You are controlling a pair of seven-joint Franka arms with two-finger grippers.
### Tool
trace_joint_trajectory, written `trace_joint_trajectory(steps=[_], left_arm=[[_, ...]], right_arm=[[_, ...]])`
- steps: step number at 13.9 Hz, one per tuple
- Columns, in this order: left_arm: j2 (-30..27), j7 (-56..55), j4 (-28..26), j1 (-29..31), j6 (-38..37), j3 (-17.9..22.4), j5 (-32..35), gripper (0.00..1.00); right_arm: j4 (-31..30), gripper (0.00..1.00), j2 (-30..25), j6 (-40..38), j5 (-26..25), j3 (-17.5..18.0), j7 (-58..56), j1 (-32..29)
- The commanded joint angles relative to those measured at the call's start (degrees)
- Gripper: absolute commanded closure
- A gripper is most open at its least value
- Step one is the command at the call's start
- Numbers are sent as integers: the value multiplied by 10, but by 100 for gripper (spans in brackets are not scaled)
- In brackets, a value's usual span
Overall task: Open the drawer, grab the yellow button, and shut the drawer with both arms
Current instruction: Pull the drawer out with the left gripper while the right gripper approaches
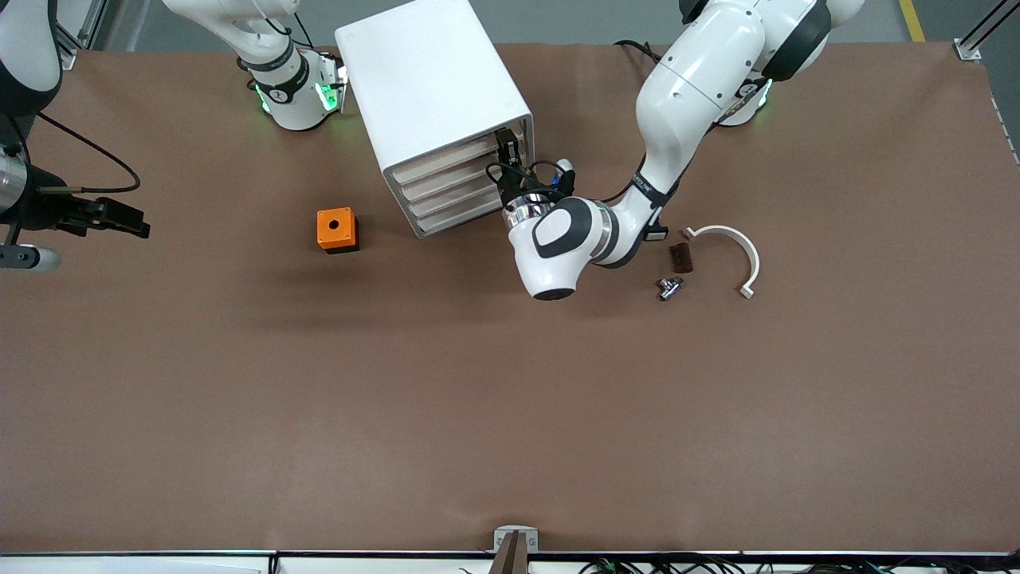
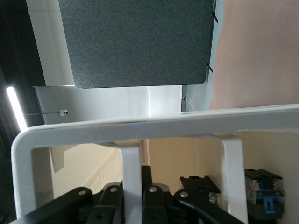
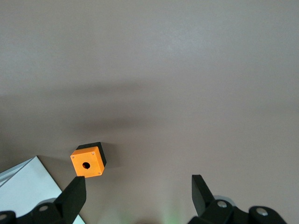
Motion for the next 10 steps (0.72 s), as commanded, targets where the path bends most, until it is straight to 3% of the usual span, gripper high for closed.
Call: trace_joint_trajectory(steps=[1, 3, 6, 10], left_arm=[[-2, 2, 0, 9, 5, 6, -9, 93], [-1, 2, 0, 24, 7, 5, -10, 93], [2, 2, 0, 51, 9, 6, -11, 92], [10, 2, 2, 96, 20, 5, -34, 90]], right_arm=[[18, 0, 9, -11, -11, 3, -6, -2], [18, 0, 8, -13, -13, 6, 20, 8], [18, 0, 6, -23, -5, 8, 149, 51], [12, 0, 2, -24, 35, 8, 225, 94]])
